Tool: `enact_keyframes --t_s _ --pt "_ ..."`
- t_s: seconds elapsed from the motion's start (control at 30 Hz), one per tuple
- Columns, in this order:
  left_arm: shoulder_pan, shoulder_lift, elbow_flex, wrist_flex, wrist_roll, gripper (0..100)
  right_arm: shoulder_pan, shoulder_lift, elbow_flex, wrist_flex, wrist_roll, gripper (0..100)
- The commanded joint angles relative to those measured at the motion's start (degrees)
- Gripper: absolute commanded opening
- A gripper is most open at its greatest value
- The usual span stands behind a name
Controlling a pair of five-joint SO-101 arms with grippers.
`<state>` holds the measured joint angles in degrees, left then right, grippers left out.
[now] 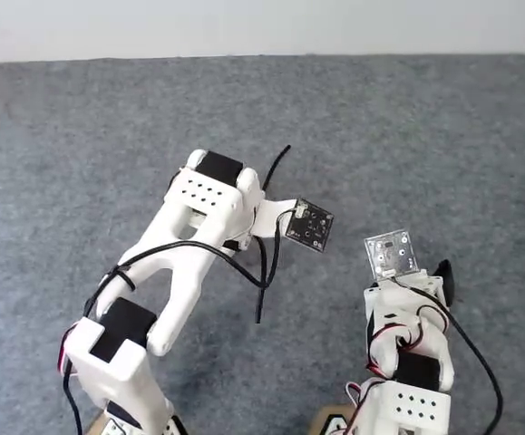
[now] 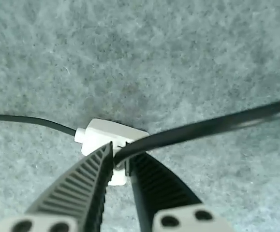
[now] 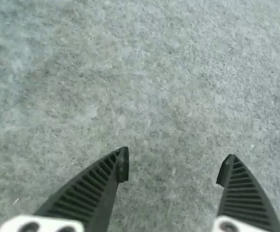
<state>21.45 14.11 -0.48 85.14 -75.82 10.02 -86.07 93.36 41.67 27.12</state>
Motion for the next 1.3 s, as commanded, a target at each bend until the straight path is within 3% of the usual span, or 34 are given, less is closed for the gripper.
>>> enact_keyframes --t_s 0.0,0.53,0.77,1.03,1.27 --pt "1.5 -1.0 -0.4 -0.7 0.6 1 -0.7 -0.7 0.4 -1.1 0.5 31.4" --pt "5.5 -2.1 -0.8 3.1 0.9 1 -0.7 -0.7 0.4 -1.1 0.5 31.4" --pt "7.7 -8.8 -0.5 0.3 8.0 1 -0.7 -0.7 0.4 -1.1 0.5 31.4" --pt "8.2 -9.0 -0.4 -5.3 20.0 1 -0.6 -0.7 0.4 -1.1 0.5 31.4" --pt "7.7 -9.1 -0.7 -14.1 42.6 1 -0.5 -0.7 0.4 -1.1 0.5 31.4"
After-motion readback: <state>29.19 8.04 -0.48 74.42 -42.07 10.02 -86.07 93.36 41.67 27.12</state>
